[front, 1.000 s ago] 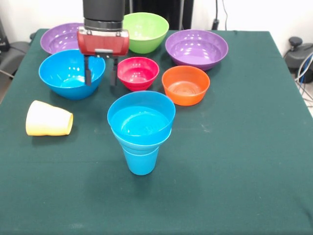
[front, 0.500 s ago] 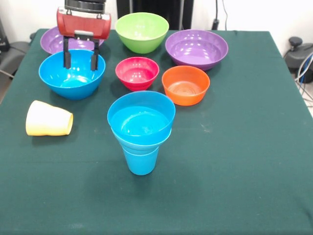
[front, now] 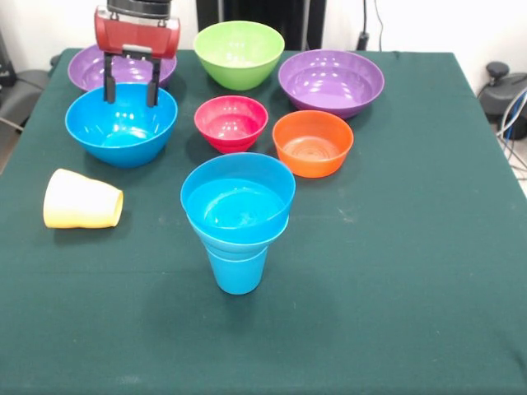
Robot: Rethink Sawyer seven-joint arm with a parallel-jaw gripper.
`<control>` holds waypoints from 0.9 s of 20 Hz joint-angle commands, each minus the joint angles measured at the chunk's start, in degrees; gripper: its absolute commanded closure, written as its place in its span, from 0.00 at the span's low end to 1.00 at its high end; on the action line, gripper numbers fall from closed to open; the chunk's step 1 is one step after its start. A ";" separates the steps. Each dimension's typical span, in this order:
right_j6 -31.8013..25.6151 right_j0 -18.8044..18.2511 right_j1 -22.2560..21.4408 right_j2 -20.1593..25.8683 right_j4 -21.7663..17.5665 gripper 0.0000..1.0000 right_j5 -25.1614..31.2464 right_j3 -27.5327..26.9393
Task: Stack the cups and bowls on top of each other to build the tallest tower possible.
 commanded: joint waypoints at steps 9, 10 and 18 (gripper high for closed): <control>3.00 4.72 7.45 0.98 -1.05 0.00 -1.50 -0.45; 3.09 4.91 7.39 1.17 -0.84 0.00 -1.46 -0.38; 2.90 5.90 3.20 1.95 0.96 0.00 1.25 1.73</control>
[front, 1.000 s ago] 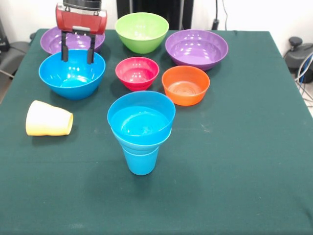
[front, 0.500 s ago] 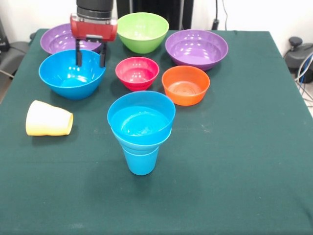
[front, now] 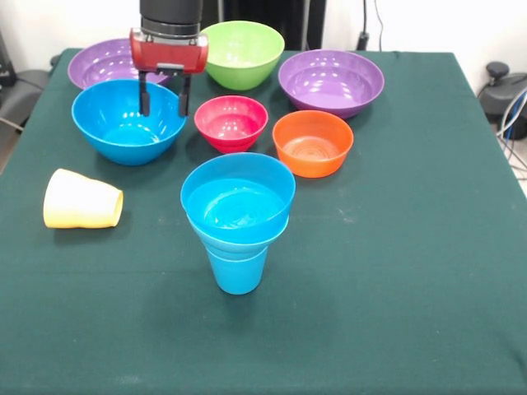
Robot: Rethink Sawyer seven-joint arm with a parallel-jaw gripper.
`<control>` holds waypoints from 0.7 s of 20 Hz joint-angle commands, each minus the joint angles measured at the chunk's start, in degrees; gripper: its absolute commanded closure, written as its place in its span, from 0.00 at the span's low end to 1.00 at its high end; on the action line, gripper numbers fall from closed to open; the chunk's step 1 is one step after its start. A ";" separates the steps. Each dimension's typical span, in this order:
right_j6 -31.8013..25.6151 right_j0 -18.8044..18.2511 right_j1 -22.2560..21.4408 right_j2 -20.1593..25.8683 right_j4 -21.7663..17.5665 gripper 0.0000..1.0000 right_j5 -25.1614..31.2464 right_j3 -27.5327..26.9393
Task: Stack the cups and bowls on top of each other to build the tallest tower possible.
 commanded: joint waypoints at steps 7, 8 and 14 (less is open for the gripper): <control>0.38 -0.74 -0.79 5.32 -0.68 0.00 3.33 1.49; -0.29 -1.42 -1.44 5.99 -0.50 0.00 4.02 1.78; -2.13 -3.61 -5.21 8.00 0.09 0.00 6.31 4.52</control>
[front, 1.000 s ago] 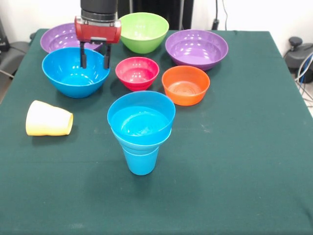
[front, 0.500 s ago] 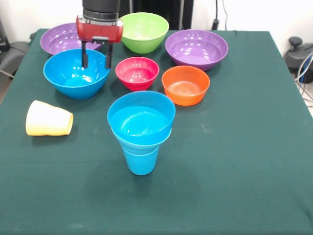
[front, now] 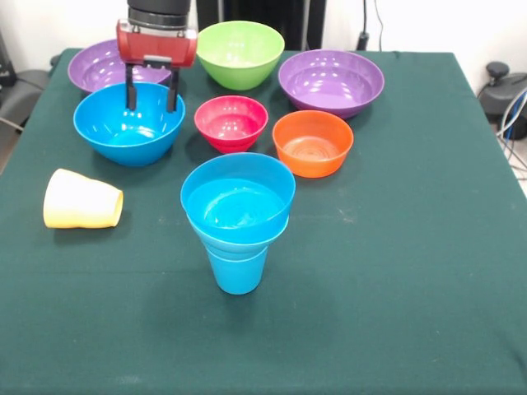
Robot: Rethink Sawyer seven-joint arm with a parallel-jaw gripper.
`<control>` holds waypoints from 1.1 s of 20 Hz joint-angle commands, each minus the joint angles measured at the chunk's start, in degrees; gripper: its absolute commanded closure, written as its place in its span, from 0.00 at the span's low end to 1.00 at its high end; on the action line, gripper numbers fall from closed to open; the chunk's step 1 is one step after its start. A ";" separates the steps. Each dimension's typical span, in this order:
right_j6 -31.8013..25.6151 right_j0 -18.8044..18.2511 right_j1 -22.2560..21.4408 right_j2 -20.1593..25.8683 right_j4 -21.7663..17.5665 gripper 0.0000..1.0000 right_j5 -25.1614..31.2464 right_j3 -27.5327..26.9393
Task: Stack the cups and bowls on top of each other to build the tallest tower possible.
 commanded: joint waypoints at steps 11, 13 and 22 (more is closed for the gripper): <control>1.22 1.99 -0.86 6.27 0.76 0.00 4.92 3.20; 1.23 2.19 -2.01 6.36 1.36 0.00 5.67 3.93; 2.16 3.25 -2.68 5.72 1.61 0.00 4.84 4.82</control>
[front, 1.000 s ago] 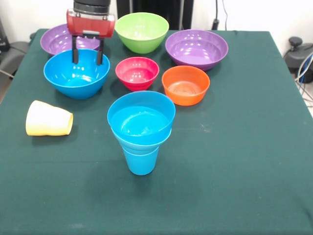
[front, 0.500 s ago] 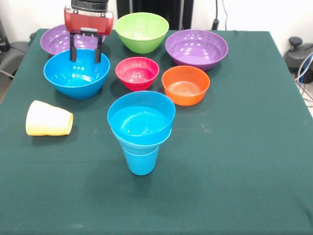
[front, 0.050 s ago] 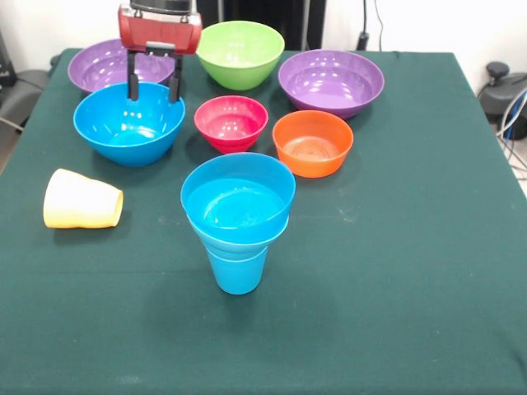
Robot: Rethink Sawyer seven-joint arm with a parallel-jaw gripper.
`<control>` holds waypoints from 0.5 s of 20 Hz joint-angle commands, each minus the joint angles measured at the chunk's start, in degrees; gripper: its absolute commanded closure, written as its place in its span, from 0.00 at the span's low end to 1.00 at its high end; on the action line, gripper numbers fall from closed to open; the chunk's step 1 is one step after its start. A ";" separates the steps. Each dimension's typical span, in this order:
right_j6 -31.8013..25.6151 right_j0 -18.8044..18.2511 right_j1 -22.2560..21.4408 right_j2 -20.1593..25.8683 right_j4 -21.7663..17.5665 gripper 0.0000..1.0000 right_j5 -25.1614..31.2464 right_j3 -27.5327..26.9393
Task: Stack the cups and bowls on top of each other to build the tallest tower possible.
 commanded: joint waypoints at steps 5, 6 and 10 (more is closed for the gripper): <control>2.56 3.14 0.46 4.36 1.48 0.00 4.63 2.94; 2.63 3.24 0.74 4.13 1.36 0.00 4.41 2.75; 2.66 3.07 2.83 4.33 0.97 0.00 3.19 1.63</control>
